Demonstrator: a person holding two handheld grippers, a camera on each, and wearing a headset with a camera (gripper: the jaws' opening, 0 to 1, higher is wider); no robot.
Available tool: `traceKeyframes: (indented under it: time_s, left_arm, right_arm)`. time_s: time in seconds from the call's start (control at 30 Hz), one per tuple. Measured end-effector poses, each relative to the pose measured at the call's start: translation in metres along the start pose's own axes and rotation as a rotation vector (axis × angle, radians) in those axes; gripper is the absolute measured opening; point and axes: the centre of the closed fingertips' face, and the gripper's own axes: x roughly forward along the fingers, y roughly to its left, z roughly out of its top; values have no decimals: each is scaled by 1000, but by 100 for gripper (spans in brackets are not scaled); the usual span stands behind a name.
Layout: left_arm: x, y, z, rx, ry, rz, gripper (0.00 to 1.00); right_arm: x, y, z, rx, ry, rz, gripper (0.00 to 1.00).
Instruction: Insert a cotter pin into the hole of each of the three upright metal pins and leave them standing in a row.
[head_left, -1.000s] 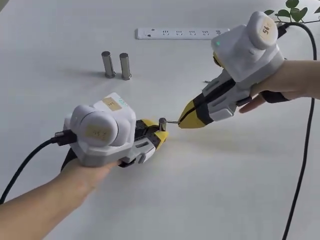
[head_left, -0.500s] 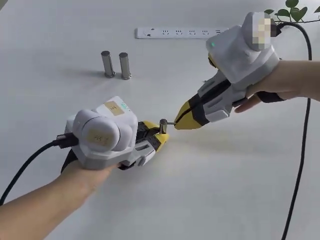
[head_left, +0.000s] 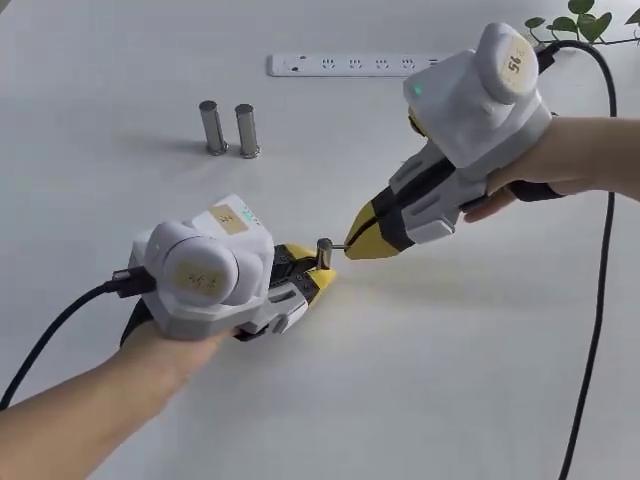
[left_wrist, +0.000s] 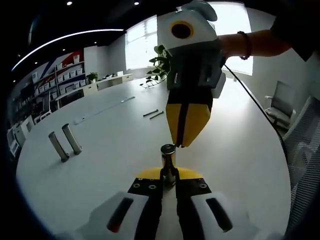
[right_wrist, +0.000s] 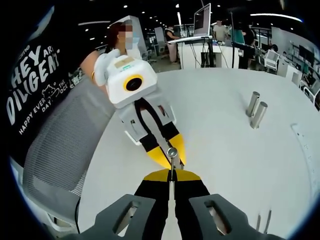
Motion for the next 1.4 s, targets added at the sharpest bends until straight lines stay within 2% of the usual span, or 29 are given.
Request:
traceKeyframes:
  time_s: [0.17,0.27,0.37,0.43,0.6,0.67,0.77,0.93,1.17,1.23,1.4]
  left_arm:
    - [0,0,0,11,-1,-10,6]
    - [1,-1,0,25,1,-19,6]
    - [1,-1,0,21,2,-18,6]
    - [1,-1,0,22,1,-20,6]
    - [1,-1,0,24,1,-23,6]
    - [1,-2,1,48,6,-25,6]
    - [2,-2,0,31,6,-25,6]
    - [2,-2,1,37,6,-25,6]
    - [2,-2,0,26,4,-20,6]
    - [2,-2,0,27,4,-18,6]
    - [2,-1,0,14,3,-19,6]
  right_arm:
    - [0,0,0,-16,-3,-2,0]
    - [-1,-1,0,-70,14,-3,0]
    - [0,-1,1,-75,18,-3,0]
    - [0,-2,0,-113,33,-2,0]
    - [1,-1,2,-99,26,0,0]
    - [2,0,2,-75,15,11,0]
    - [3,-1,3,-49,2,5,0]
    - [6,-1,5,-48,1,0,0]
    - [9,2,5,-6,-8,-3,0]
    - [11,4,2,-2,1,-8,5]
    - [7,3,1,22,-14,-24,6]
